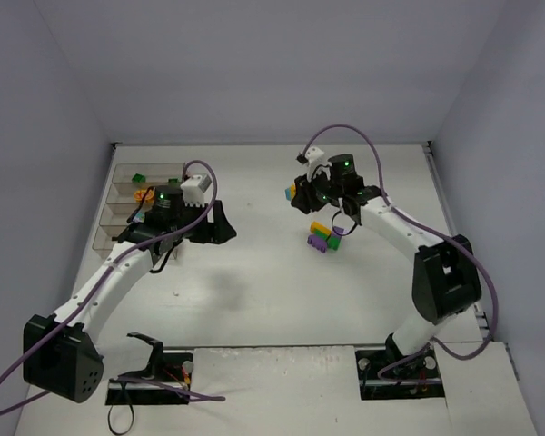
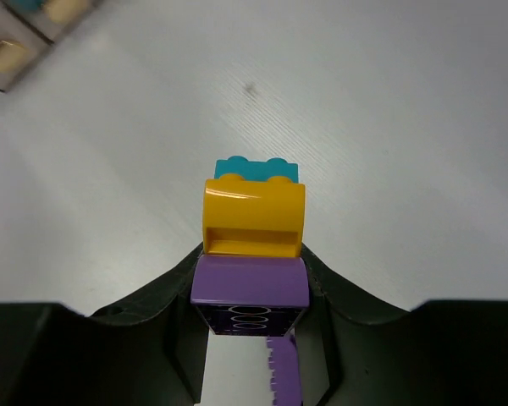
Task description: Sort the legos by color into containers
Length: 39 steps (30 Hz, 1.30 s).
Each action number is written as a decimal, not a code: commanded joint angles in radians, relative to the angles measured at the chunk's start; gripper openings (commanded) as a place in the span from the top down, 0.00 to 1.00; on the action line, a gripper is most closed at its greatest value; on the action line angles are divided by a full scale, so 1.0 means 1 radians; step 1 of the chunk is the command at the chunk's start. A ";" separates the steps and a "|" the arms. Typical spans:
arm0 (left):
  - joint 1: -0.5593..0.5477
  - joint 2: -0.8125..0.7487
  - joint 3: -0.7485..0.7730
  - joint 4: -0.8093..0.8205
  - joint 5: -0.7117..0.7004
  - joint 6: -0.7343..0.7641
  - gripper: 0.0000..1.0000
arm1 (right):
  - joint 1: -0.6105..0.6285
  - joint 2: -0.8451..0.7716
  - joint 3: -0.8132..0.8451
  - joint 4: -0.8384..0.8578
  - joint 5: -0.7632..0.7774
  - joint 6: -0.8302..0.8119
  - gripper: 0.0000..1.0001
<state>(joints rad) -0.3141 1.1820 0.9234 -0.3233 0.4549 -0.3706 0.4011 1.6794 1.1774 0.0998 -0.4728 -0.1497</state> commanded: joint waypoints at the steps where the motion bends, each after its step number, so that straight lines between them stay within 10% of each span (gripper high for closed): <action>1: -0.005 0.002 0.058 0.202 0.171 -0.011 0.31 | 0.007 -0.176 -0.034 0.078 -0.220 0.064 1.00; 13: -0.006 0.062 0.163 0.420 0.623 -0.059 0.31 | 0.028 -0.359 -0.133 0.092 -0.614 0.186 1.00; 39: -0.138 0.117 0.200 0.420 0.686 -0.031 0.39 | 0.107 -0.443 -0.183 0.092 -0.644 0.234 1.00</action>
<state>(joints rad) -0.4446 1.3117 1.0679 0.0147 1.1034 -0.4225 0.4992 1.2800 0.9886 0.1303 -1.0897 0.0765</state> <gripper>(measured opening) 0.620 0.341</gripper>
